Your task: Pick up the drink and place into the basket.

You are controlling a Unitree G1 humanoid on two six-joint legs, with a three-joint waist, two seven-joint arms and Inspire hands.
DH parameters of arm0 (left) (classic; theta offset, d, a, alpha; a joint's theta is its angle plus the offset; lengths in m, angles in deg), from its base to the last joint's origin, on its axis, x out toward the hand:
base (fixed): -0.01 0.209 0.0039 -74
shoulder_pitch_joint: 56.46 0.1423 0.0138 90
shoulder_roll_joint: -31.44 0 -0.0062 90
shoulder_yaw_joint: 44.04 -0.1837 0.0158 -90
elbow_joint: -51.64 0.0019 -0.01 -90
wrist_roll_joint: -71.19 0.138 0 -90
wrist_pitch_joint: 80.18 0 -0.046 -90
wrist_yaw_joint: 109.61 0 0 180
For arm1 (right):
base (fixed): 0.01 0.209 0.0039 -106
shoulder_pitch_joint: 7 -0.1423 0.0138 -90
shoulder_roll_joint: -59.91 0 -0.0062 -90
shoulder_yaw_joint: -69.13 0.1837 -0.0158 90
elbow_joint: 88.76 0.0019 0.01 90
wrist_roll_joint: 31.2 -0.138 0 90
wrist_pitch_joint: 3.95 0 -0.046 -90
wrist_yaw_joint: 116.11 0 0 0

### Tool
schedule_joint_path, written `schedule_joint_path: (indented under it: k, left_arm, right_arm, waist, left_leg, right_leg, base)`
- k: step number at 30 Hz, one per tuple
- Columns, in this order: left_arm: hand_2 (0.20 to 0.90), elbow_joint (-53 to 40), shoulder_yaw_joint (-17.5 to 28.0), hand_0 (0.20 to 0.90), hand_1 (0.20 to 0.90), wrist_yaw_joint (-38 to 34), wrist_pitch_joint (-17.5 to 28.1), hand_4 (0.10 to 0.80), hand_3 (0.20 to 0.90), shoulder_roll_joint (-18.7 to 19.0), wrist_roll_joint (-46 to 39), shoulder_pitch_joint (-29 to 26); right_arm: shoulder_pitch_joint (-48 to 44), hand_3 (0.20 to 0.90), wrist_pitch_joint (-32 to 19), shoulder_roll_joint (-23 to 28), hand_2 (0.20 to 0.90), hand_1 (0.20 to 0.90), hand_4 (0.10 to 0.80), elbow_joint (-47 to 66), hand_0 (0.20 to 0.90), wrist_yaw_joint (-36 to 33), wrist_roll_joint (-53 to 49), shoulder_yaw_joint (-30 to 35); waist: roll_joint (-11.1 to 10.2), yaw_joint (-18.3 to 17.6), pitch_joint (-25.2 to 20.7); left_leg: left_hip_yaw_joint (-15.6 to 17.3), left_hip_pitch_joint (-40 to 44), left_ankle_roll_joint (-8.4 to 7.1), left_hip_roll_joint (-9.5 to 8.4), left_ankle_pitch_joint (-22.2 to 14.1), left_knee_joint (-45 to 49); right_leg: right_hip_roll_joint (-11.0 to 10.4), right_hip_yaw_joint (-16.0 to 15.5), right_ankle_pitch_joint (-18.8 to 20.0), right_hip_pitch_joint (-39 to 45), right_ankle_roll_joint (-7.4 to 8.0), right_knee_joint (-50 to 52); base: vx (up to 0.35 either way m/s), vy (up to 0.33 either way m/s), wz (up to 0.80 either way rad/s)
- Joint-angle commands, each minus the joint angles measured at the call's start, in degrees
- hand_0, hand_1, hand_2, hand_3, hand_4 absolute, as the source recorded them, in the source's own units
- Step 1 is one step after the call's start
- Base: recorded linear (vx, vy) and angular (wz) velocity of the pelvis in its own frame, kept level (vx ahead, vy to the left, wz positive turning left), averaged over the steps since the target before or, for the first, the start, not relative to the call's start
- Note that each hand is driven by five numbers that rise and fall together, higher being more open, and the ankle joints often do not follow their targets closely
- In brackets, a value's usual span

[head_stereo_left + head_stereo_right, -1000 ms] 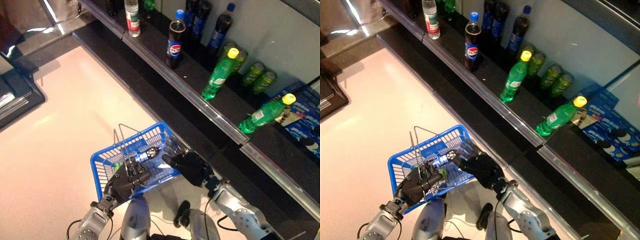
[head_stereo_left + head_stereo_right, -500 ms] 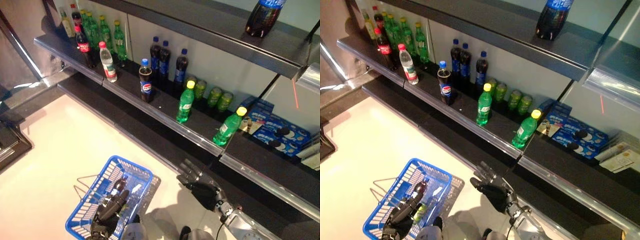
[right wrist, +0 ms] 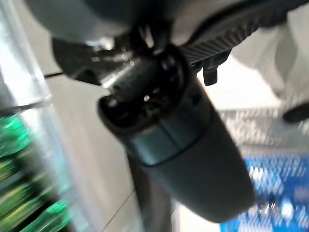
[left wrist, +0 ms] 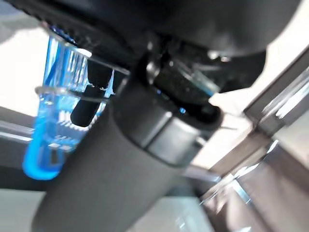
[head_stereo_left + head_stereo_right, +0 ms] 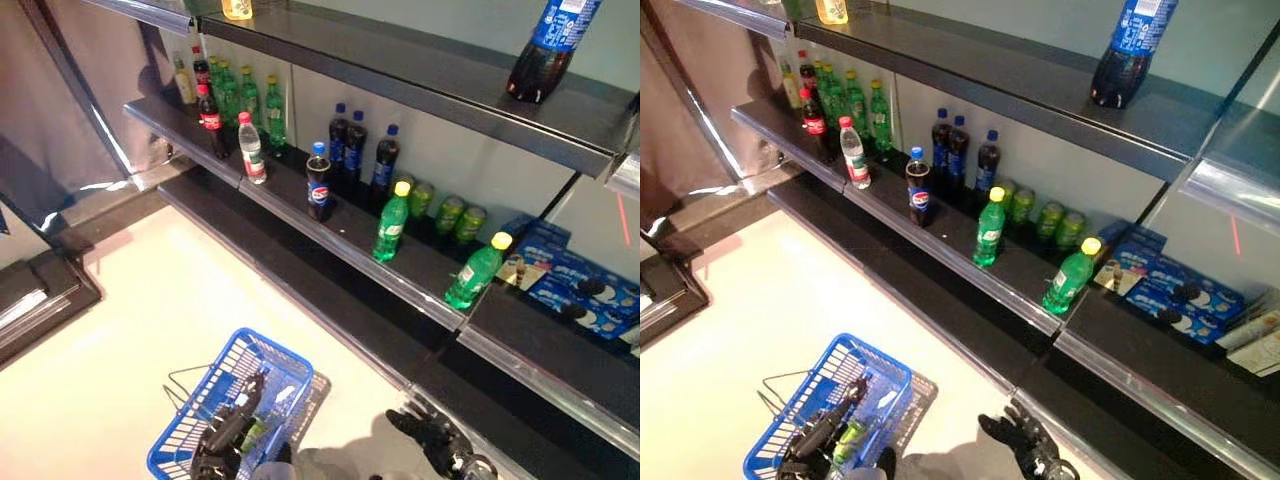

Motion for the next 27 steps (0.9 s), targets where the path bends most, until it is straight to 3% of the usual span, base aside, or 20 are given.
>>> schedule_joint_path:
  k: [1, 2, 4, 6, 7, 8, 11, 12, 14, 17, 18, 19, 20, 21, 24, 27]
  left_arm:
    - [0.3, -9.0, 3.9, 0.3, 0.3, 4.5, 8.1, 0.1, 0.2, 2.3, -1.9, -4.7]
    - [0.3, -8.0, 4.4, 0.3, 0.3, 3.6, 7.3, 0.1, 0.2, 1.6, -2.0, -5.4]
    - [0.3, -7.6, 4.5, 0.3, 0.3, 3.7, 7.3, 0.1, 0.2, 1.4, -2.2, -5.5]
    - [0.3, -6.8, 5.2, 0.3, 0.3, 3.8, 9.1, 0.1, 0.2, -0.4, -4.3, -5.2]
    - [0.3, -6.4, 5.6, 0.3, 0.3, 4.6, 9.5, 0.1, 0.2, -0.8, -5.3, -5.2]
    - [0.3, -6.8, 5.8, 0.3, 0.3, 4.6, 9.1, 0.1, 0.2, -0.7, -5.5, -5.7]
    - [0.3, -6.9, 5.8, 0.3, 0.3, 4.7, 8.7, 0.1, 0.2, 0.0, -3.2, -7.6]
    - [0.3, -6.9, 5.6, 0.3, 0.3, 4.5, 8.3, 0.1, 0.2, 1.0, -1.5, -8.5]
    - [0.3, -7.4, 4.8, 0.3, 0.3, 3.8, 8.4, 0.1, 0.2, 1.7, -1.0, -9.0]
    - [0.3, -8.0, 4.2, 0.3, 0.3, 3.4, 8.3, 0.1, 0.2, 2.1, -1.3, -9.2]
    - [0.3, -9.6, 2.6, 0.3, 0.3, 3.2, 8.2, 0.1, 0.2, 3.5, -0.1, -9.3]
    - [0.3, -9.7, 1.3, 0.3, 0.3, 3.8, 8.0, 0.1, 0.2, 4.1, -0.2, -9.6]
    - [0.3, -9.7, 1.3, 0.3, 0.3, 3.8, 8.0, 0.1, 0.2, 4.1, -0.2, -9.6]
    - [0.3, -9.7, -0.5, 0.3, 0.3, 4.5, 7.7, 0.1, 0.2, 4.6, 0.3, -10.4]
    - [0.3, -9.3, -2.2, 0.3, 0.3, 4.6, 7.6, 0.1, 0.2, 4.4, 1.1, -11.6]
    - [0.3, -7.4, -3.6, 0.3, 0.3, 7.9, 7.1, 0.1, 0.2, 4.0, 1.7, -11.9]
  right_arm:
    - [-0.5, 0.9, -2.1, 0.6, 0.9, 0.9, 0.8, 5.0, 0.9, -1.8, 1.9, 1.8]
    - [-0.3, 0.9, -2.4, 0.4, 0.9, 0.9, 0.8, 2.9, 0.9, -3.5, 2.2, 3.1]
    - [-0.4, 0.9, -2.5, 0.5, 0.9, 0.9, 0.8, 2.3, 0.9, -3.6, 2.1, 3.4]
    - [-0.7, 0.9, -2.6, 0.8, 0.9, 0.9, 0.8, -0.5, 0.9, -2.7, 2.3, 4.9]
    - [-0.2, 0.9, -3.2, 0.7, 0.9, 0.9, 0.8, -2.5, 0.9, -1.7, 3.7, 5.7]
    - [0.3, 0.9, -4.0, 0.3, 0.9, 0.9, 0.8, -4.8, 0.9, -1.0, 4.7, 6.4]
    - [-0.6, 0.9, -4.8, -1.6, 0.9, 0.9, 0.8, -9.5, 0.9, -1.6, 5.2, 6.1]
    - [-1.2, 0.9, -5.2, -2.5, 0.9, 0.9, 0.8, -10.9, 0.9, -2.2, 4.3, 5.8]
    - [-1.7, 0.9, -5.3, -3.8, 0.9, 0.9, 0.8, -11.5, 0.9, -3.2, 3.1, 5.6]
    - [-1.8, 0.9, -5.4, -4.4, 0.9, 0.9, 0.8, -11.2, 0.9, -4.3, 2.5, 5.4]
    - [-1.4, 0.9, -5.2, -5.0, 0.9, 0.9, 0.8, -9.7, 0.9, -5.8, 1.2, 5.3]
    - [-1.0, 0.9, -5.8, -4.9, 0.9, 0.9, 0.8, -9.6, 0.9, -6.0, 0.3, 5.5]
    - [-1.0, 0.9, -5.8, -4.9, 0.9, 0.9, 0.8, -9.6, 0.9, -6.0, 0.3, 5.5]
    - [-0.7, 0.9, -6.7, -4.5, 0.9, 0.9, 0.8, -10.8, 0.9, -5.3, -1.6, 6.1]
    - [-1.8, 0.9, -7.0, -4.2, 0.9, 0.9, 0.8, -14.2, 0.9, -4.3, -4.0, 6.9]
    - [-2.1, 0.9, -7.3, -4.3, 0.9, 0.9, 0.8, -16.7, 0.9, -4.1, -6.2, 8.0]
  waist:
    - [-2.4, -0.3, 0.5]
    - [-2.5, -1.0, 0.6]
    - [-2.5, -1.2, 0.8]
    - [-3.1, -1.5, 1.2]
    - [-3.4, -1.9, 1.1]
    - [-4.0, -2.3, 1.0]
    - [-5.0, -1.1, 1.4]
    - [-5.0, -0.8, 1.3]
    - [-4.9, -1.0, 1.3]
    - [-4.4, -1.5, 1.4]
    - [-3.1, -3.5, 1.9]
    - [-3.4, -4.7, 1.9]
    - [-3.4, -4.7, 1.9]
    - [-4.1, -5.8, 1.6]
    - [-5.7, -6.7, 1.6]
    - [-7.5, -8.7, 1.7]
  left_leg:
    - [9.2, -3.4, -0.66, 0.41, 1.1, 4.2]
    - [13.1, -4.1, -1.52, 2.35, 2.4, 6.5]
    - [13.4, -4.2, -1.73, 2.9, 2.7, 7.1]
    - [10.9, -3.3, -1.64, 3.68, 1.8, 8.9]
    - [12.1, -2.6, -1.33, 4.28, 0.4, 9.7]
    - [15.3, -1.7, -0.61, 4.62, -2.6, 10.8]
    - [14.6, -2.1, 1.32, 2.24, -6.6, 14.5]
    - [15.4, -1.6, 2.95, 1.25, -7.6, 14.3]
    - [15.7, 0.1, 4.95, -0.76, -8.0, 12.2]
    - [15.6, 1.7, 6.21, -2.27, -8.0, 9.9]
    - [15.7, 4.0, 6.97, -3.41, -7.7, 5.8]
    - [15.0, 4.3, 6.96, -4.6, -7.7, 5.0]
    - [15.0, 4.3, 6.96, -4.6, -7.7, 5.0]
    - [14.7, 4.3, 6.94, -6.34, -8.2, 4.6]
    - [15.6, 5.3, 6.98, -8.48, -9.7, 4.7]
    - [15.1, 8.1, 7.82, -11.15, -13.9, 6.0]
  right_leg:
    - [1.1, -3.9, 7.1, 1.0, -3.08, -6.1]
    - [0.7, -5.4, 7.0, 1.2, -3.31, -6.0]
    - [0.5, -5.6, 7.0, 1.3, -3.36, -5.9]
    - [-0.8, -3.8, 7.3, 1.2, -2.88, -5.6]
    - [-1.6, -3.3, 7.4, 1.4, -2.55, -5.6]
    - [-3.4, -3.9, 7.8, 1.6, -1.72, -5.4]
    - [-6.7, -3.2, 7.6, 2.5, 0.77, -2.5]
    - [-8.0, -3.5, 6.6, 2.4, 1.79, 1.0]
    - [-9.8, -3.2, 9.4, -0.3, 3.57, 7.9]
    - [-10.5, -2.1, 12.4, -4.4, 4.35, 14.9]
    - [-5.3, 0.3, 11.6, -10.6, 4.08, 23.5]
    - [-1.5, 0.6, 10.6, -11.2, 3.48, 21.1]
    - [-1.5, 0.6, 10.6, -11.2, 3.48, 21.1]
    - [1.8, 0.3, 10.5, -11.3, 1.79, 14.3]
    - [2.6, -1.1, 12.3, -12.0, 0.81, 1.6]
    - [2.0, -1.1, 21.8, -16.3, 2.76, -9.0]
  base:
    - [-0.006, 0.13, 0.78]
    - [0.008, 0.142, 0.69]
    - [0.032, 0.181, 0.65]
    - [0.146, 0.364, 0.51]
    - [0.248, 0.463, 0.1]
    - [0.273, 0.465, 0.18]
    - [0.275, 0.402, 0.28]
    - [0.278, 0.435, 0.31]
    - [0.176, 0.346, 0.33]
    - [0.14, 0.319, 0.16]
    - [0.295, 0.455, 0.17]
    - [0.274, 0.41, 0.16]
    - [0.289, 0.171, 0.92]
    - [0.257, 0.105, 0.95]
    - [0.37, 0.059, 0.92]
    - [0.483, 0.006, 0.52]
